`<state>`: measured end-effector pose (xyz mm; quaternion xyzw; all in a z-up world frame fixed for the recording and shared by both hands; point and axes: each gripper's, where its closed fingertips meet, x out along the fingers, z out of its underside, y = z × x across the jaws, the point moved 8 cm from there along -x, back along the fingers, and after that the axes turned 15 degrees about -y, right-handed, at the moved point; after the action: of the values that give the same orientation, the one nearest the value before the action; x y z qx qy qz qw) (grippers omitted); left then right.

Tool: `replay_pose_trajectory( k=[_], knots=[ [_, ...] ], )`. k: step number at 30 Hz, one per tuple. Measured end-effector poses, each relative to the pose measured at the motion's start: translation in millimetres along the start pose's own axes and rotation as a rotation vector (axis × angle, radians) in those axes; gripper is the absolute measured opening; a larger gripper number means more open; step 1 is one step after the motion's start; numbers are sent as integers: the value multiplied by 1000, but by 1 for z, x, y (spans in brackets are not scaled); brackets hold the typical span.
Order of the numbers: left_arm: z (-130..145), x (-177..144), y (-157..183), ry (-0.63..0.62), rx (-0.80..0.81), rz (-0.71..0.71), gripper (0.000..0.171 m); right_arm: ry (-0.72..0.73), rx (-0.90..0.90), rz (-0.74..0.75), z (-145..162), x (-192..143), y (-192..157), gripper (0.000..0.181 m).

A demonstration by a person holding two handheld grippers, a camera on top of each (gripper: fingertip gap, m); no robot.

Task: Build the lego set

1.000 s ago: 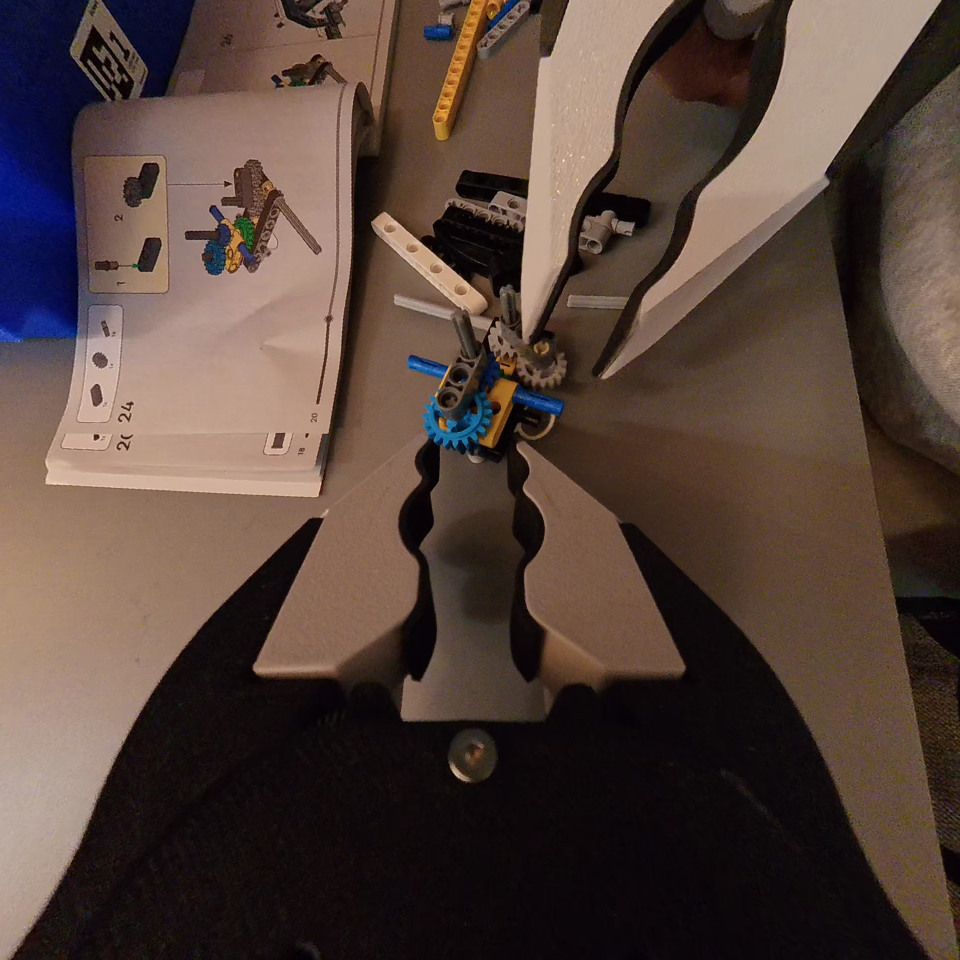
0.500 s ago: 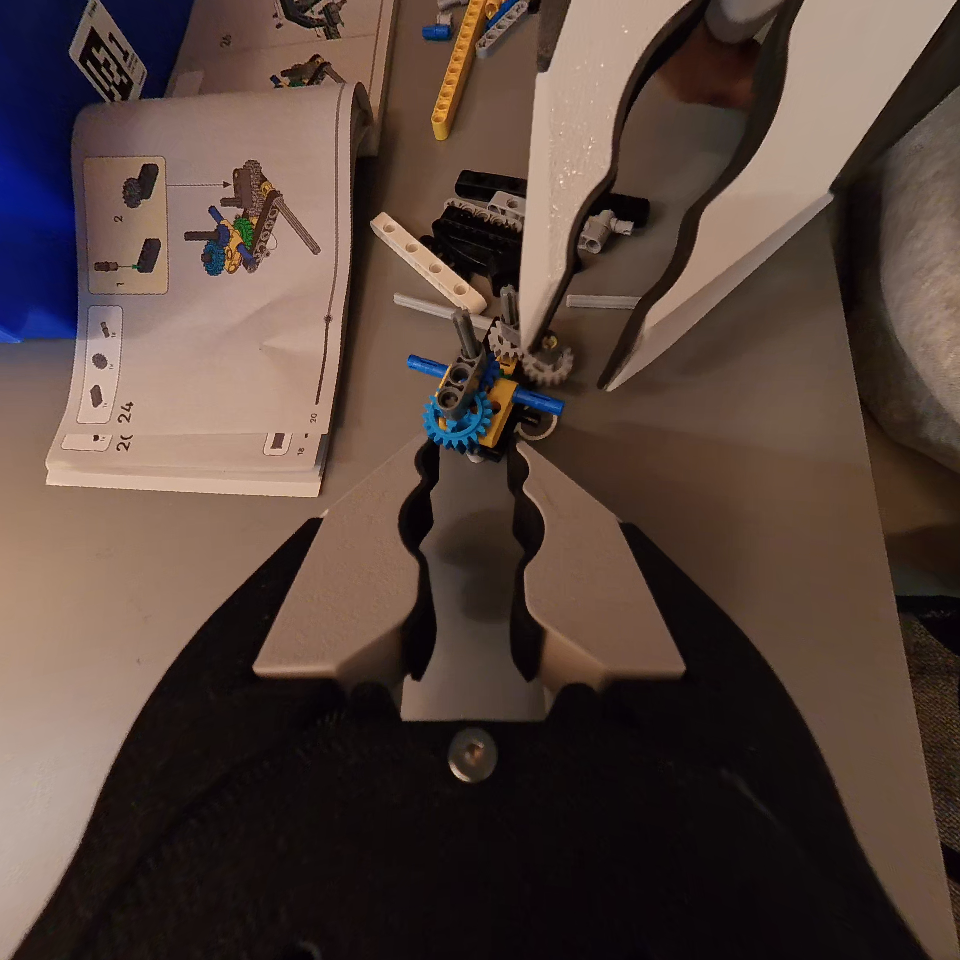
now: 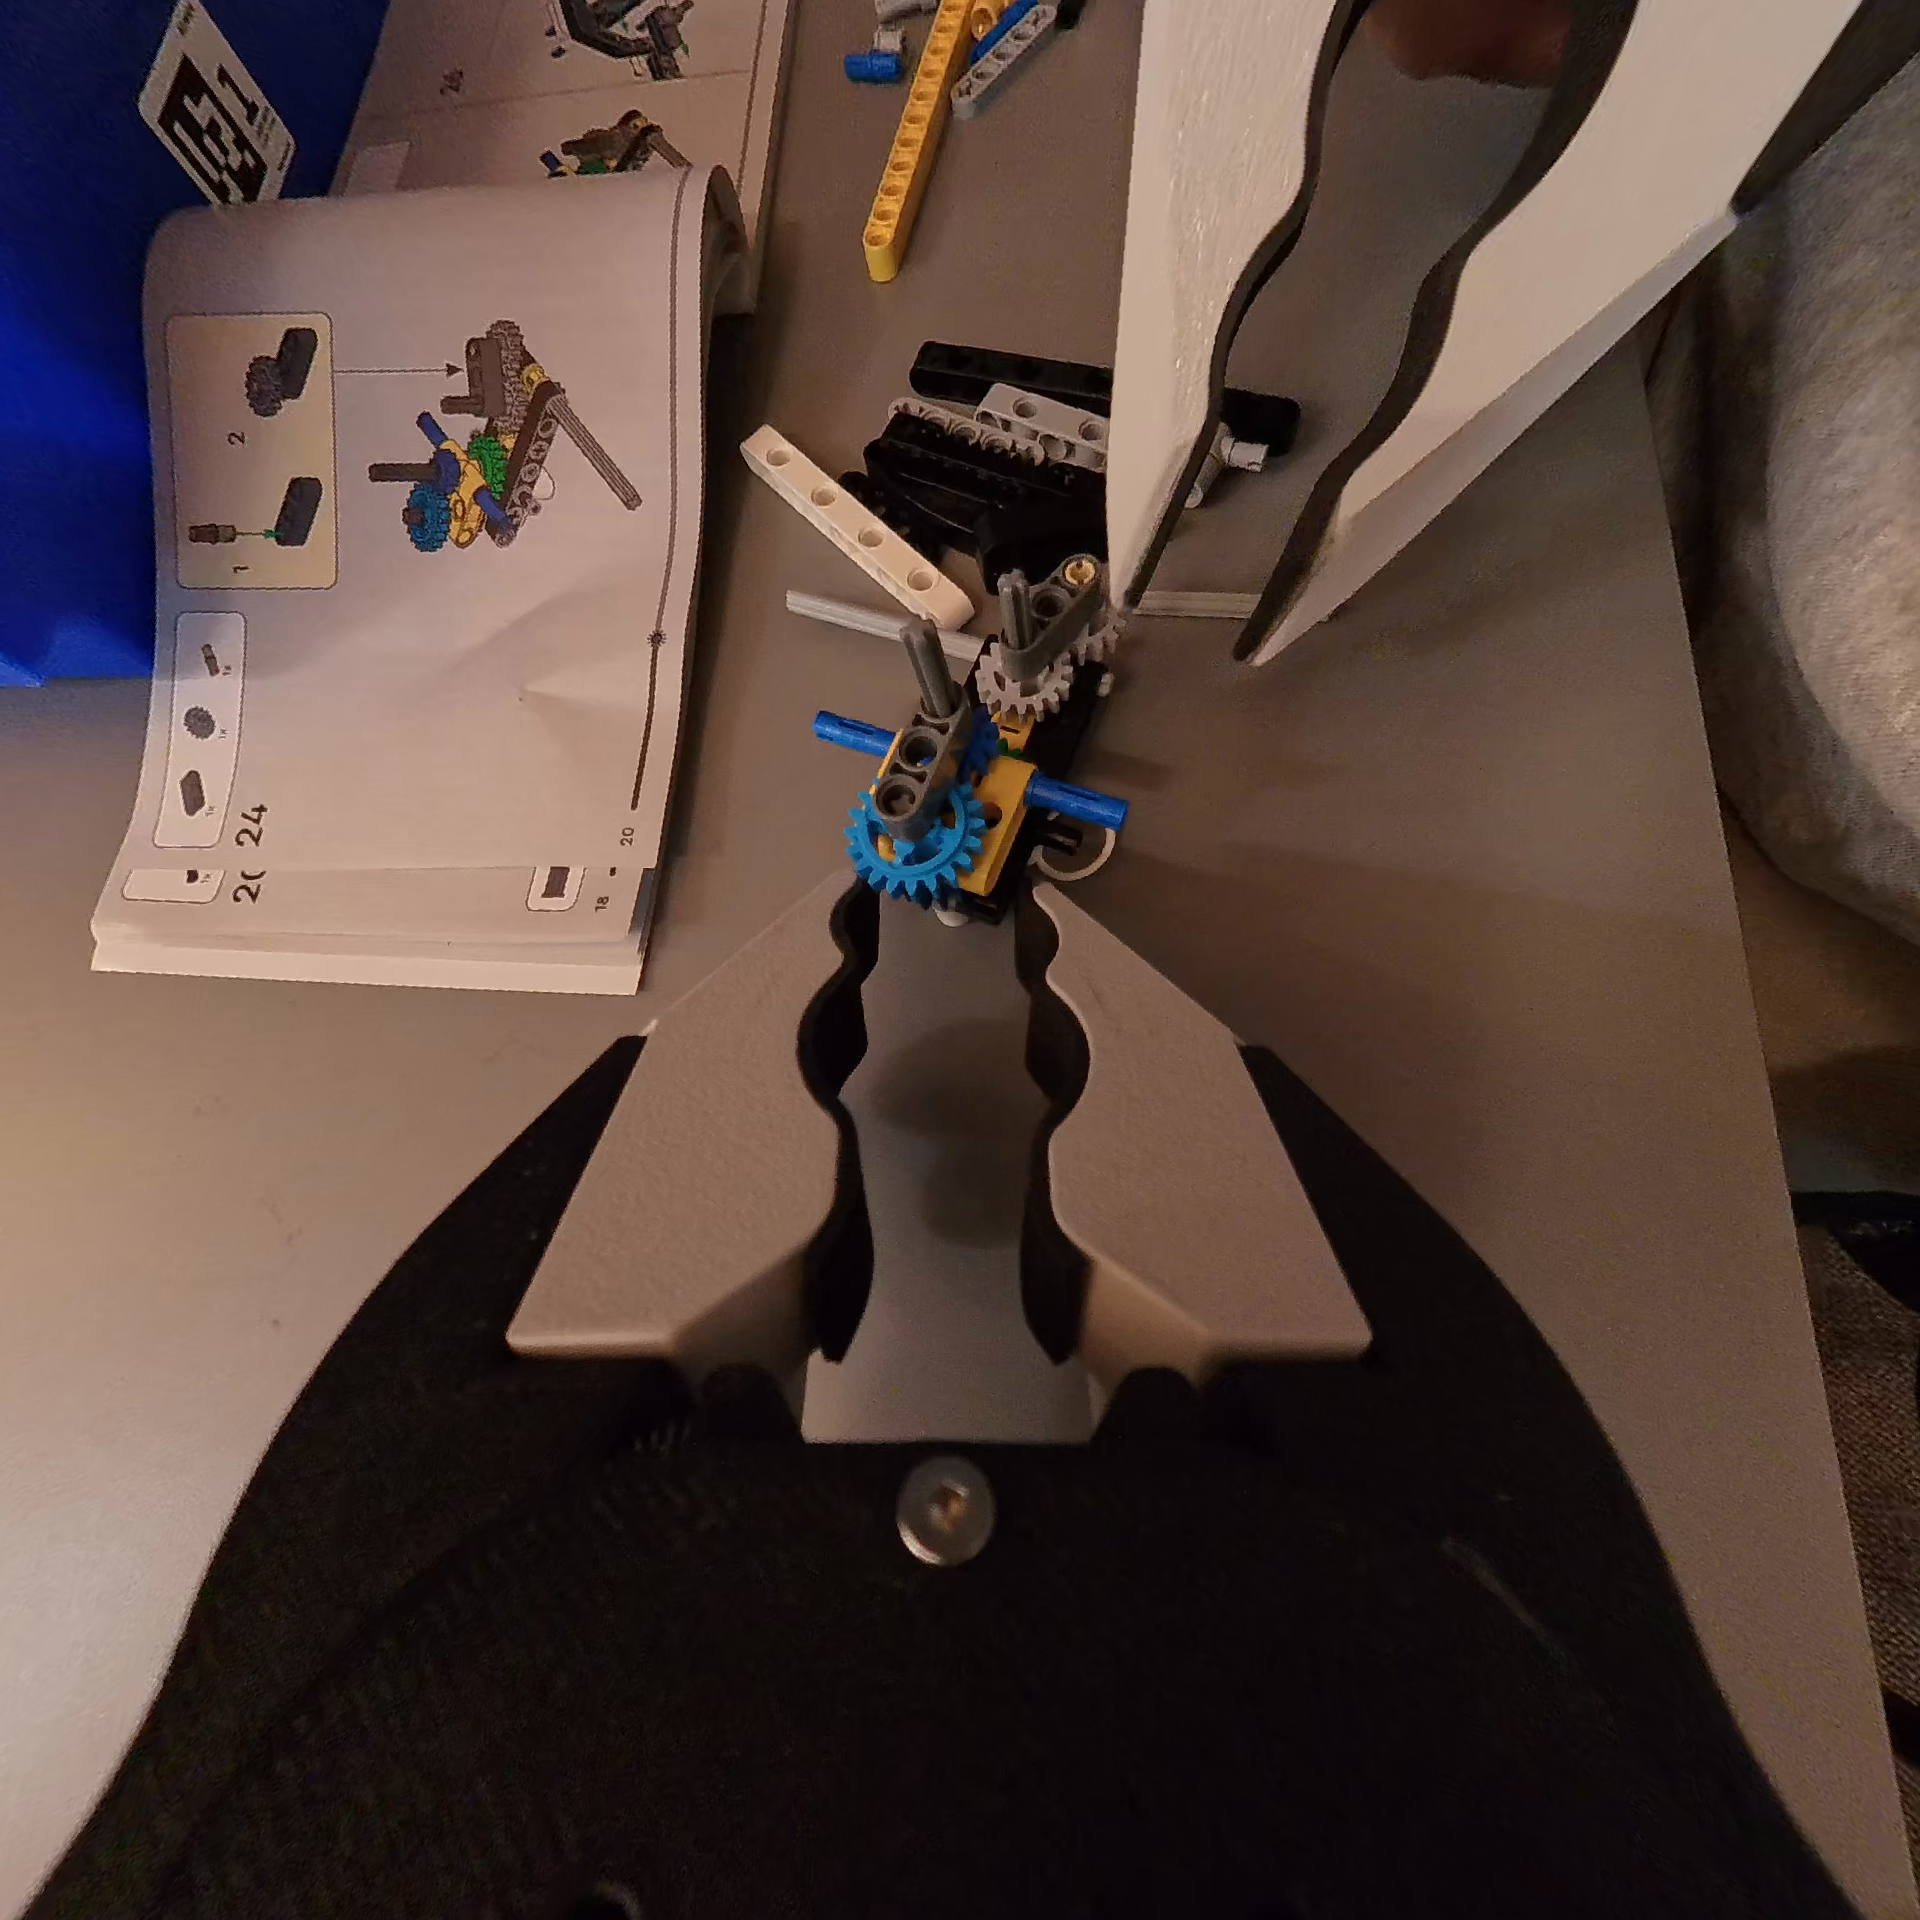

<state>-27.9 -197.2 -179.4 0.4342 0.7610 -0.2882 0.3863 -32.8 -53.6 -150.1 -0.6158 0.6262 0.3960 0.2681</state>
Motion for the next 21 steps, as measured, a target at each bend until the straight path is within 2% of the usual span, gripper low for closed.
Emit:
replay_pose_trajectory(
  k=[5, 10, 15, 21],
  knots=[
    [0, 0, 0, 0, 2, -1, 24, 13, 36, 28, 2, -3, 6, 22],
    [0, 0, 0, -1, 3, -2, 24, -12, 139, -20, 10, 1, 15, 33],
    [0, 0, 0, -2, 3, -3, 24, -14, 169, -102, 13, 5, 11, 32],
    [0, 1, 0, -2, 2, -3, 24, -4, 160, -107, 11, 4, 9, 31]
  ],
)
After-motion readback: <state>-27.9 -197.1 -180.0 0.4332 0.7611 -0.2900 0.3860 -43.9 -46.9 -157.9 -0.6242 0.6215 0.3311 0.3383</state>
